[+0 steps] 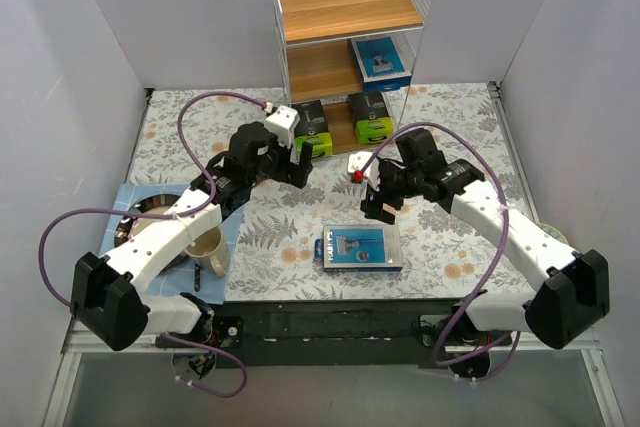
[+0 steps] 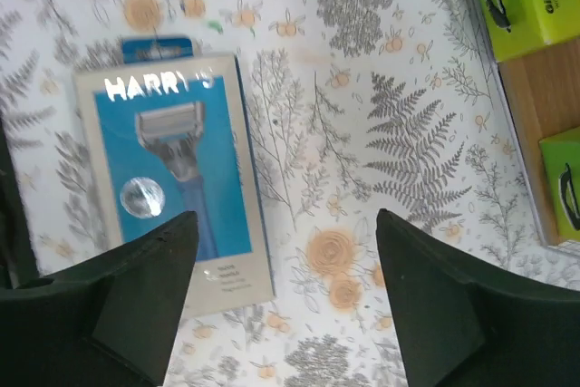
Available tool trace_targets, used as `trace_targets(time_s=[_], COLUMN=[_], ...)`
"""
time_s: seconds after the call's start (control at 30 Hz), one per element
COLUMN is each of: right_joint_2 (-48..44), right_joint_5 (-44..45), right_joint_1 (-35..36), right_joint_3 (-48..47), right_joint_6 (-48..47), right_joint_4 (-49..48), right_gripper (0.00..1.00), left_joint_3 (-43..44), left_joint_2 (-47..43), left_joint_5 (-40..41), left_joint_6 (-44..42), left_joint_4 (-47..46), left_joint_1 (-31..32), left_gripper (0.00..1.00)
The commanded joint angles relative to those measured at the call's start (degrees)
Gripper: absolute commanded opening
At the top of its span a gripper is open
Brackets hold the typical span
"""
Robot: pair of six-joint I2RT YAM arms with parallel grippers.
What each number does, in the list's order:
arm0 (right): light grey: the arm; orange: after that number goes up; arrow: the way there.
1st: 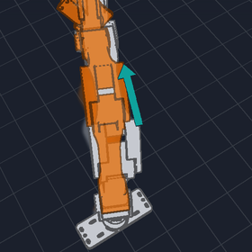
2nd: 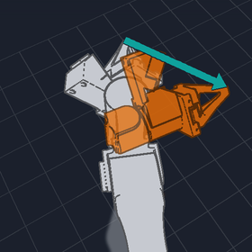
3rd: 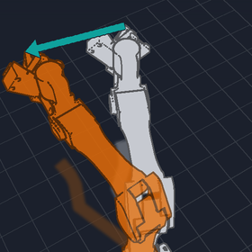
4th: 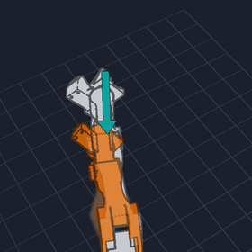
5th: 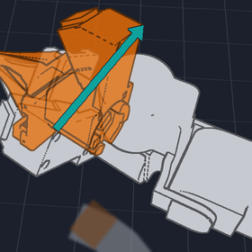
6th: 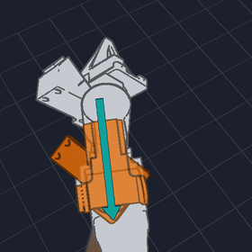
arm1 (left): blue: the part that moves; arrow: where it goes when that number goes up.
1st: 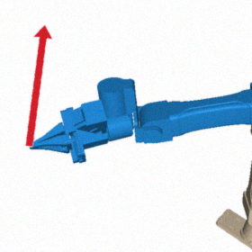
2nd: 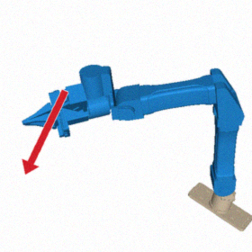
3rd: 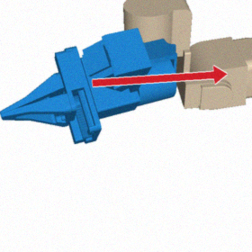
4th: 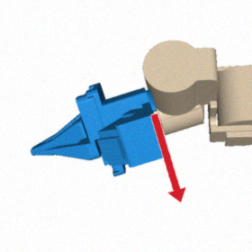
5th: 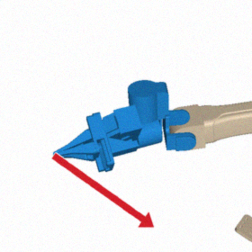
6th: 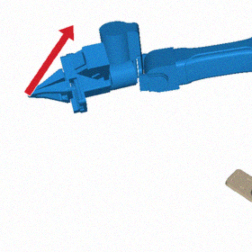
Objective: Place and organize the shaving razors onto the shelf
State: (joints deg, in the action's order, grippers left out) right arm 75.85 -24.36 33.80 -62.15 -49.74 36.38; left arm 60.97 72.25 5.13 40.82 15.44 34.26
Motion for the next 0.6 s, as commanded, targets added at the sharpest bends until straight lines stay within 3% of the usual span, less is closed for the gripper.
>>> trace_targets(time_s=[0.0,0.07,0.17,0.23,0.27,0.3,0.43,0.5,0.57], right_joint_2=[-2.38,0.76,4.91,2.91,2.81,2.81,1.76,1.14,0.09], right_joint_5=[-4.47,-6.12,-15.84,-15.90,-16.50,-16.94,-17.47,-17.83,-18.62], right_joint_1=[-0.05,-0.14,-3.03,-5.75,-6.81,-8.91,-10.77,-10.86,-10.78], right_joint_3=[-0.78,-1.39,0.33,3.25,5.09,6.24,11.08,14.06,16.09], right_joint_6=[29.90,44.63,56.97,58.70,59.57,60.36,63.62,64.50,64.68], right_joint_4=[-6.49,-7.29,-8.41,-10.80,-10.46,-10.11,-8.87,-8.08,-7.65], right_gripper=[0.92,0.99,0.99,0.97,0.93,0.81,0.51,0.43,0.43], left_joint_3=[-3.75,-4.72,-4.72,-5.95,-5.95,-5.86,-4.73,-4.46,-4.72], left_joint_2=[3.94,6.83,9.83,11.42,12.03,13.87,18.26,19.51,20.56], left_joint_5=[-18.89,-25.57,-29.54,-31.13,-31.32,-32.01,-33.77,-34.04,-32.82], left_joint_6=[1.19,1.54,3.12,2.78,2.60,2.51,3.91,4.88,5.76], left_joint_4=[-1.73,-2.52,-3.04,-5.06,-5.24,-5.33,-5.33,-5.68,-6.74], left_joint_1=[0.02,0.19,0.54,0.98,1.33,1.60,2.30,3.26,3.88], left_gripper=[0.95,0.86,0.86,0.86,0.86,0.84,0.80,0.80,0.80])
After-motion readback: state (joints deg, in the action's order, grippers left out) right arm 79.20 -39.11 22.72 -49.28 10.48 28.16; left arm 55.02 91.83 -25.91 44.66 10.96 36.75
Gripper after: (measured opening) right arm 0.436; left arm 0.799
